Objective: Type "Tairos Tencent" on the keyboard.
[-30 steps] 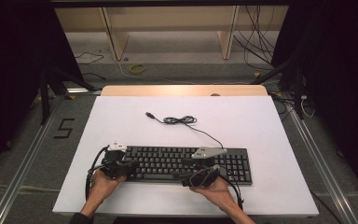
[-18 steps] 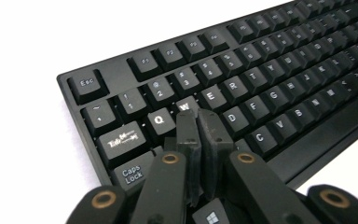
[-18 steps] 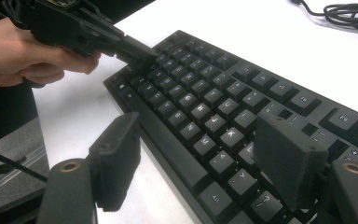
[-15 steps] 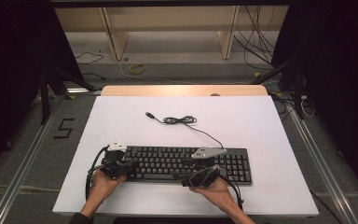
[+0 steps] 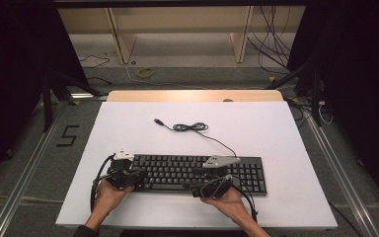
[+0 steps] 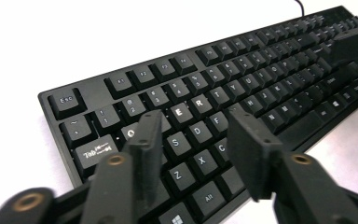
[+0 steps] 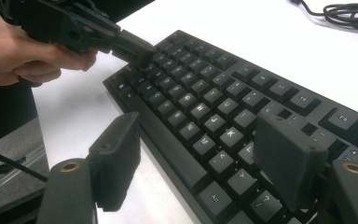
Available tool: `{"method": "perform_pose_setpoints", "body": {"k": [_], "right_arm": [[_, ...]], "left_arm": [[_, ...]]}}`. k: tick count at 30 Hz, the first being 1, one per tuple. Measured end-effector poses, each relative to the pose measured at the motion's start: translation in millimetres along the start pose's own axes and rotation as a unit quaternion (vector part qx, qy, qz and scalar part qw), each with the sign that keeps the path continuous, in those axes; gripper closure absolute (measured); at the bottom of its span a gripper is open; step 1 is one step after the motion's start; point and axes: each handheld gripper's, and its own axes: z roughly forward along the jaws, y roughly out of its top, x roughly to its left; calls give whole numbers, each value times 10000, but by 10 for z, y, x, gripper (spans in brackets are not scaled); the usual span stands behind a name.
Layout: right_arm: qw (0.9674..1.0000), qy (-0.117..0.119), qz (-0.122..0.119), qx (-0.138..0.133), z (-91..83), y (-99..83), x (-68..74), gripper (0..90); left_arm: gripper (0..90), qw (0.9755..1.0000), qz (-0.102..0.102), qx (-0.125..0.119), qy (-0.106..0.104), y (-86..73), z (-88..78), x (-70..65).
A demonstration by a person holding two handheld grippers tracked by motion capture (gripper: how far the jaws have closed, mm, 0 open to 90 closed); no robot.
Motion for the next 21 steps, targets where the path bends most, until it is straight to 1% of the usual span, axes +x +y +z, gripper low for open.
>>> {"method": "perform_pose_setpoints", "body": {"k": [1, 3, 4, 6, 9, 11, 14, 15, 21], "right_arm": [[10000, -20, 7, 22, 8, 9, 2, 357], [10000, -47, 9, 43, 28, 30, 1, 384], [10000, -72, 5, 48, 38, 42, -3, 406], [9999, -132, 14, 95, 64, 68, -13, 460], [9997, -206, 46, 127, 112, 108, -42, 548], [9995, -287, 26, 138, 150, 132, -63, 611], [9991, -372, 64, 208, 212, 164, -89, 687], [9989, -401, 54, 228, 234, 174, -98, 714], [9976, -558, -39, 397, 351, 218, -104, 846]], "left_arm": [[513, 10000, 15, -12, -19, -2, -12, -3], [481, 10000, -7, -74, -64, -12, -29, -22], [467, 9999, 14, -94, -79, -16, -37, -27], [445, 9999, 9, -145, -84, -27, -43, -44], [419, 9998, 55, -175, -124, -44, -50, -61], [403, 9996, 93, -206, -150, -53, -58, -70], [383, 9995, 77, -256, -184, -71, -69, -89], [377, 9994, 111, -267, -189, -78, -74, -92], [347, 9991, 141, -344, -221, -114, -105, -118]]}}
